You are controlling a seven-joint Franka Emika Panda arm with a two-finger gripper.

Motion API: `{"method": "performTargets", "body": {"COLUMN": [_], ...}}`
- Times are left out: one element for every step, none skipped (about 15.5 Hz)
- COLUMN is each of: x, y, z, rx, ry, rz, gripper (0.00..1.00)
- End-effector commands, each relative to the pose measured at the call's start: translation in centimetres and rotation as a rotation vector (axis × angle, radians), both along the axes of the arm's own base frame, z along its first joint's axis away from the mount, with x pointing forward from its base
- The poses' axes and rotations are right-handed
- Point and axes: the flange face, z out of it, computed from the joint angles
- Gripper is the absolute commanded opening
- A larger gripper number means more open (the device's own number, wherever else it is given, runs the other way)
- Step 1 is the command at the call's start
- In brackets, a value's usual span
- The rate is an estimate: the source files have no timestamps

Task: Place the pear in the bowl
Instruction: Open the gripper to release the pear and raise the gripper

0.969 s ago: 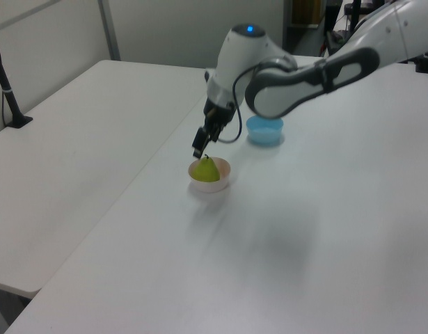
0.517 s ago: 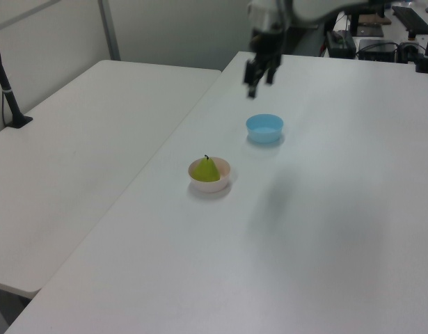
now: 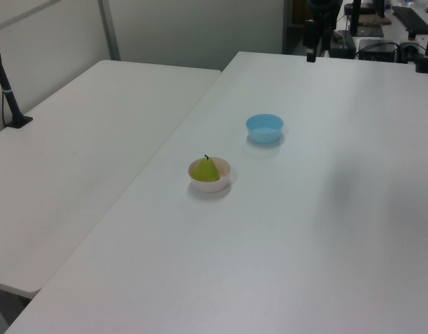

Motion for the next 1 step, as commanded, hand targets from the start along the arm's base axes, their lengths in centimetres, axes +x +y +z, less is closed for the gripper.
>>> {"method": "performTargets", "body": {"x": [-1.57], "y": [-0.60], "z": [-0.06], "rx": [-0.006], "ry": [0.024], "rz": [0.045], "gripper": [1.00]}}
